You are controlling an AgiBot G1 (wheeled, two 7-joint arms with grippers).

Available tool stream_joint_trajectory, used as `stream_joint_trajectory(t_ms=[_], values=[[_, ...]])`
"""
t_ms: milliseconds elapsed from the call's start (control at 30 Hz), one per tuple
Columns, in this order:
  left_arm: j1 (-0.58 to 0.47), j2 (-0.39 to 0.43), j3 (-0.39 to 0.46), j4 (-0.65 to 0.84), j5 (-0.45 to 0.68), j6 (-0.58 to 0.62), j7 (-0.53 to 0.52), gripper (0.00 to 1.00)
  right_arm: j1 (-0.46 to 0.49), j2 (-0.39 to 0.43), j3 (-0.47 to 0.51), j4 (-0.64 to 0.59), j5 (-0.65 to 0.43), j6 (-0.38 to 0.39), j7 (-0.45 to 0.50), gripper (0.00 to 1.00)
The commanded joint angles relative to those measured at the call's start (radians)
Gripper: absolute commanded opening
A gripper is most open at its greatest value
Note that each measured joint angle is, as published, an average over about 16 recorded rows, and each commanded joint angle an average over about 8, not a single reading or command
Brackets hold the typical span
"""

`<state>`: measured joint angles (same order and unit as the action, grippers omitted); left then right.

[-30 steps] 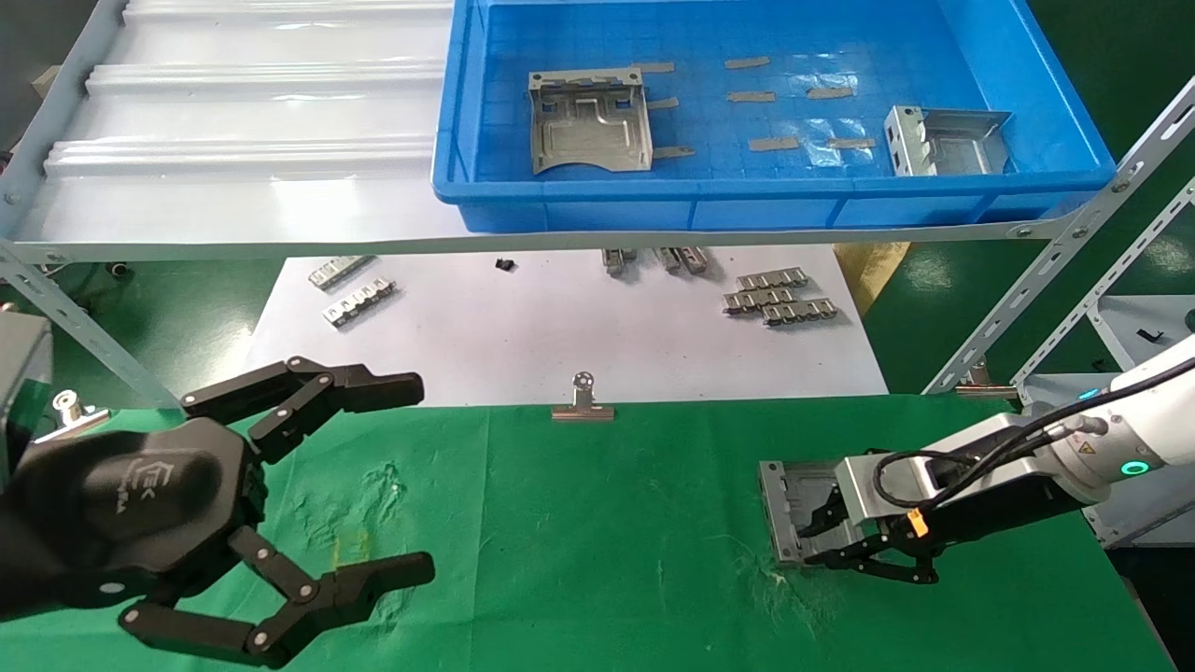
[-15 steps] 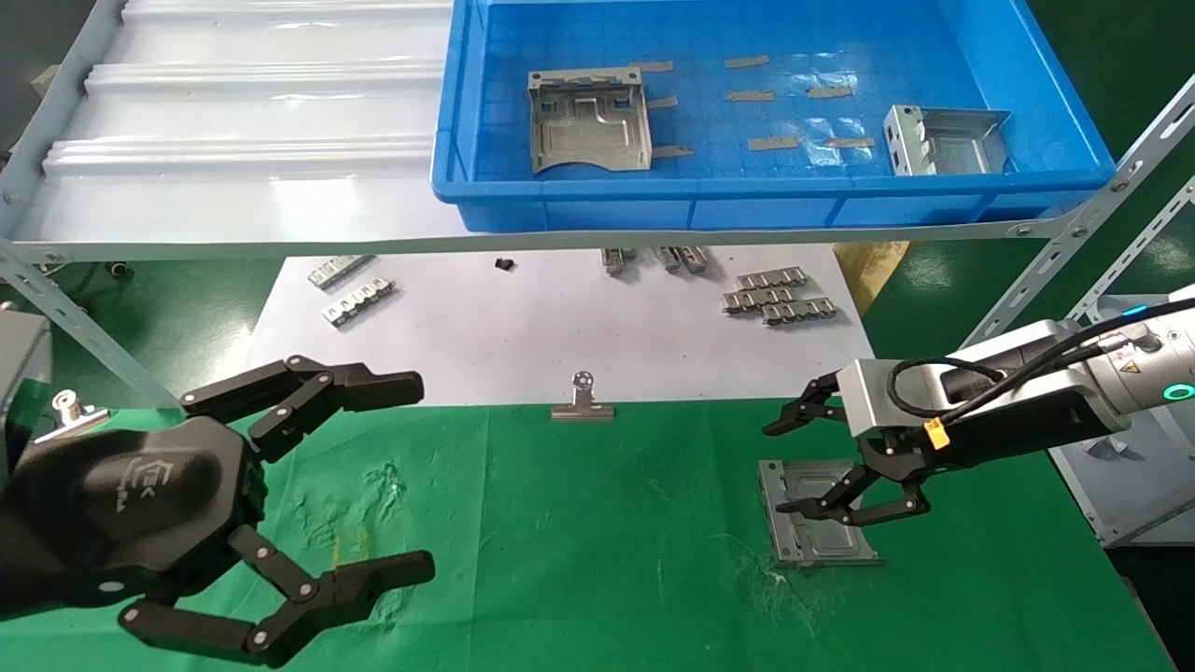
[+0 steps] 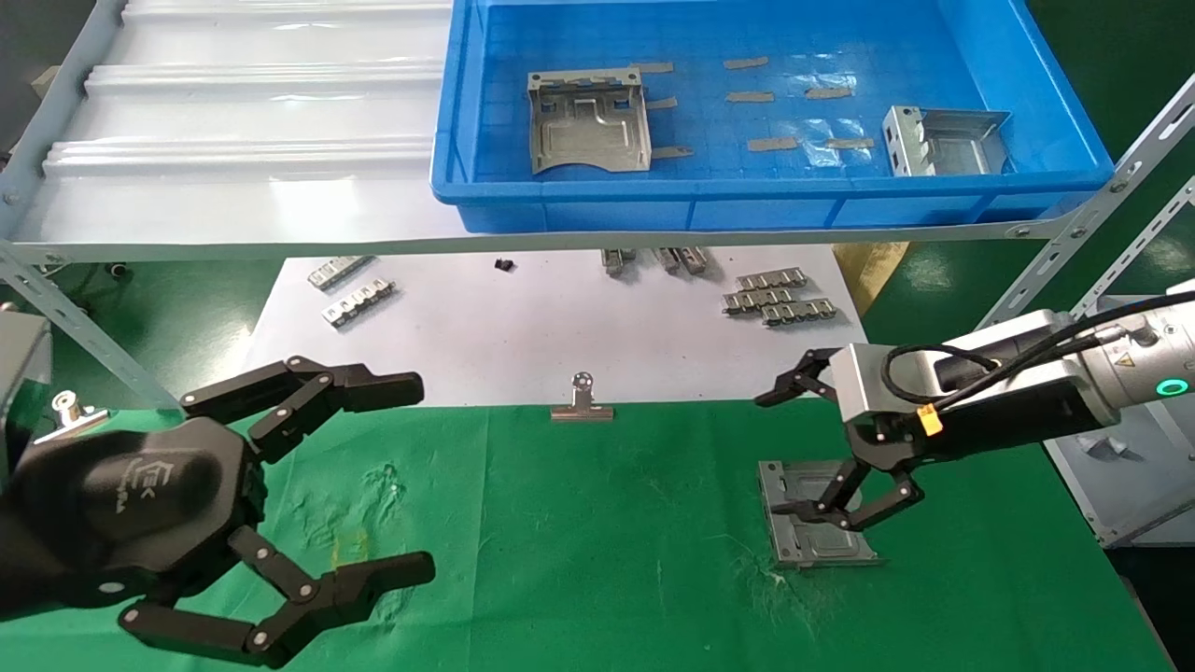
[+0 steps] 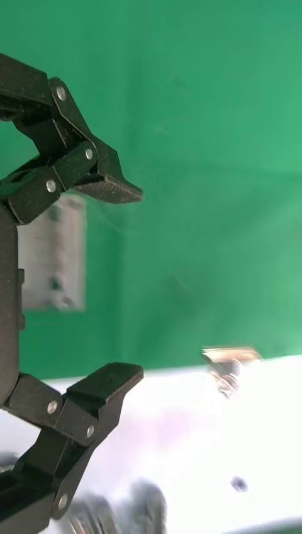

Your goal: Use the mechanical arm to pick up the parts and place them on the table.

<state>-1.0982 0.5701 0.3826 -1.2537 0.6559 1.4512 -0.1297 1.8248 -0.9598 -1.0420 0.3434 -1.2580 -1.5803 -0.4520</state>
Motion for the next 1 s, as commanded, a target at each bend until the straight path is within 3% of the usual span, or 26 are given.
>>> stream_joint_trajectory(t_ms=[33,1000], values=[[0.0,0.0,0.0,0.0,0.0,0.0,0.0,1.0,-0.019,0.009,0.02,0.024,0.014,0.002,0.016,1.0],[0.0,0.0,0.0,0.0,0.0,0.0,0.0,1.0,-0.411,0.191,0.418,0.516,0.289,0.046,0.351,1.0]])
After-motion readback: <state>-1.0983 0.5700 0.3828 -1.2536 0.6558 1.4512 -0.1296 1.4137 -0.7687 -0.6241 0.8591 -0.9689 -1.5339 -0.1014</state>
